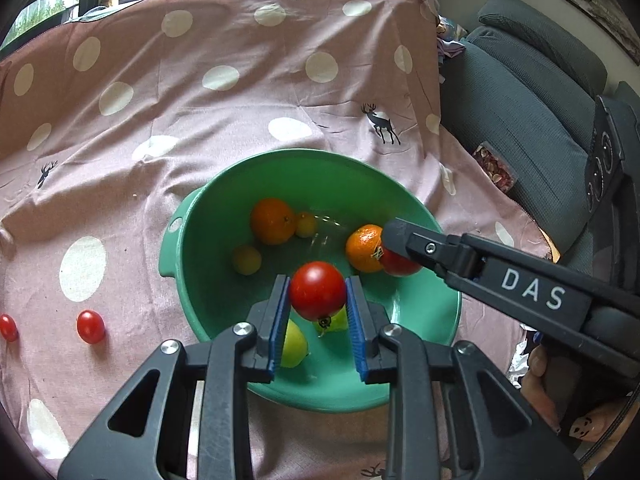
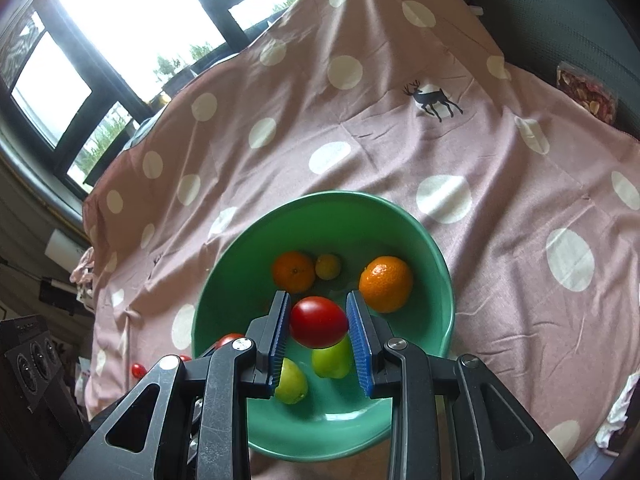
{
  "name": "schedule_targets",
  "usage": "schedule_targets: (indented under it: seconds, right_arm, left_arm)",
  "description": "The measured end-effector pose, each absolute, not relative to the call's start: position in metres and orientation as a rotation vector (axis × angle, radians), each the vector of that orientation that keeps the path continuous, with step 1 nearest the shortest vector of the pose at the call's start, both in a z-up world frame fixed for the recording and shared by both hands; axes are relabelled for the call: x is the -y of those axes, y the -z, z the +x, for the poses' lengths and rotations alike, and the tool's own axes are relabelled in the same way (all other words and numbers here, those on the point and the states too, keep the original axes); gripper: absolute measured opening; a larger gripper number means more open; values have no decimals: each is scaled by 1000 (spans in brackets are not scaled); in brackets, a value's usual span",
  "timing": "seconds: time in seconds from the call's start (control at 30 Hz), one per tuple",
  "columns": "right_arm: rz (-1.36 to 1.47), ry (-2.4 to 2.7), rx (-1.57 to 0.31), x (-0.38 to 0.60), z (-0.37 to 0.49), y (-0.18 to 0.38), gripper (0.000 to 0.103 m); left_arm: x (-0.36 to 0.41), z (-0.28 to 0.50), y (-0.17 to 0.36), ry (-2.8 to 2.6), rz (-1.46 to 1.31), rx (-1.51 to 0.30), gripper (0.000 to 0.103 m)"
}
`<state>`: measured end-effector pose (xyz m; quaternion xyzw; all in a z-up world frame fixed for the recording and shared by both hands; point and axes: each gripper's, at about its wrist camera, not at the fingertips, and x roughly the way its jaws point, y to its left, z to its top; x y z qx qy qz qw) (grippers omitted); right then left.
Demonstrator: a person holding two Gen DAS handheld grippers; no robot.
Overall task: Organize fruits
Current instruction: 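Lower the tomato into the bowl and open the right tool, then move the right tool to another cherry tomato and close on it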
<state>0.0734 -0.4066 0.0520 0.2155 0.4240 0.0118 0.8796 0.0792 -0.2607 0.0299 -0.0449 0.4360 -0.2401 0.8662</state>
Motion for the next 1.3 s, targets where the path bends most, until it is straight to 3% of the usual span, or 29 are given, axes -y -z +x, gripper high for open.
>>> schedule_targets:
  seconds: [0.63,0.8,0.9,0.93,1.1,1.17,1.3]
  right_arm:
    - [383,35,-923,403,79,-45,31]
    - [389,53,-906,405,76,-48,31]
    - [379,63,-903,404,75,-50,39]
    - [377,62,-898,403,75,-51,43]
    - [347,51,-868,392,73,-59,47]
    - [330,35,-856,384,73,-62,58]
    - [301,-12,-826,363,72,-68,58]
  left_arm:
    - [264,82,-18,494,-89,-946,28]
    - [252,78,-28,500,-128,-910,54]
    - [240,74,-36,486,-152,-889,62]
    - [235,73,-39,477,-160,-880,62]
    - [193,66,-53,398,-198,-829,71]
    - [170,64,-57,349,-215,-814,73]
    - [118,60,-60,221,-207,-786,74]
